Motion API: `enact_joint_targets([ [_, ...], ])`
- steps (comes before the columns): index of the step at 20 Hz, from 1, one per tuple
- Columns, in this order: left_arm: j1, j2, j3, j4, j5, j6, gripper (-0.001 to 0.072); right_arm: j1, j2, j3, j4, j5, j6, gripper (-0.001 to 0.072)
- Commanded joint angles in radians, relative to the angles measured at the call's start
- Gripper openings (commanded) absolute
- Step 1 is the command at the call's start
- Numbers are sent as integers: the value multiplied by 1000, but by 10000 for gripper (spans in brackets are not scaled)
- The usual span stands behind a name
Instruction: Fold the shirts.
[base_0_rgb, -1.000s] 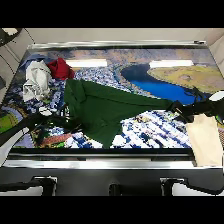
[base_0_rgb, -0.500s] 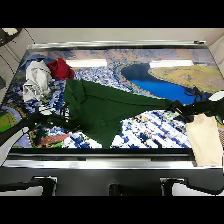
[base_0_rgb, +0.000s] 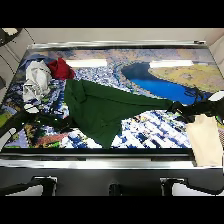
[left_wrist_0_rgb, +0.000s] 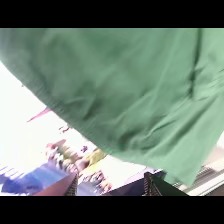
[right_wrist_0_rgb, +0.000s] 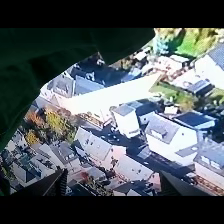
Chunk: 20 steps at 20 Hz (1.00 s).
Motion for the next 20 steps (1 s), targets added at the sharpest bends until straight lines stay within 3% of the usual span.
enact_joint_targets([
  [1, -29, 4, -47, 24, 32, -21, 510, 0, 0, 0, -5, -3, 0, 671],
  [6, -84, 4, -63, 24, 111, -25, 518, 0, 0, 0, -5, -8, -7, 672],
  [7, -82, 4, -58, 24, 125, -24, 655, 0, 0, 0, -5, -9, -22, 673],
  [8, -82, 4, -50, 24, 135, -24, 720, 0, 0, 0, -5, -7, -34, 673],
  [20, -82, 3, -9, 24, 125, -24, 720, 0, 0, 0, -4, -7, -33, 672],
])
